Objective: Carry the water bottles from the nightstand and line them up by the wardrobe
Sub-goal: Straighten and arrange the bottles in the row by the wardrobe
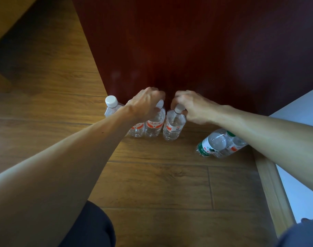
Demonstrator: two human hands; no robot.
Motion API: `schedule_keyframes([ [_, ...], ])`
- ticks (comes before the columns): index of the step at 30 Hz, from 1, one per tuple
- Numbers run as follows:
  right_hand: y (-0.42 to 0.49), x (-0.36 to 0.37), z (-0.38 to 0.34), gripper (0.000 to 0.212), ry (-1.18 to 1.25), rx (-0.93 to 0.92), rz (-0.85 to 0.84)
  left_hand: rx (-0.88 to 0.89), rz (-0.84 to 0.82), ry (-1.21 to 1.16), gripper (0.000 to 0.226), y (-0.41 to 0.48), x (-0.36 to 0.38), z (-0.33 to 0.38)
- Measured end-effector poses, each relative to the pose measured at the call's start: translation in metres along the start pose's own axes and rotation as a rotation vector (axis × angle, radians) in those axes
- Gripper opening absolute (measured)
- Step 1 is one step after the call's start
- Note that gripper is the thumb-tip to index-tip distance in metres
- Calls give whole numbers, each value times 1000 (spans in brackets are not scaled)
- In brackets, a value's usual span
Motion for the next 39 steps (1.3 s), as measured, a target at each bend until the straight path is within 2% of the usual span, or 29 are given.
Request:
schedule_keyframes([
  [5, 5, 2, -3, 27, 34, -7, 16, 9, 3, -12, 26, -1, 0, -2],
  [14, 10, 6, -3, 32, 100, 69, 39, 79, -21, -62, 27, -6, -2, 1],
  [21, 6, 0, -3, 40, 72, 193, 14, 77, 0, -70, 52, -8, -5, -3],
  [25, 0, -1, -3, 35, 56, 303, -20, 84, 20, -45, 39, -7, -6, -6],
  [29, -2, -1, -6, 30, 84, 316, 14, 89, 23, -38, 25, -6, -6, -4],
  [35, -4, -5, -8, 16, 92, 289, 4, 77, 27, -26, 32, -6, -7, -5],
  [39, -7, -6, -5, 22, 76, 270, 18, 59, 58, -3, 28, -8, -9, -6],
])
Point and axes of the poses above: each hand's wrist, its own y-axis towards the middle knuckle, its own x-axis out of the palm, z = x × y, the point moved 5 cm from there along y, towards the middle knuckle, and after that the axes turned 12 degrees about -z, right-handed, at the moved point
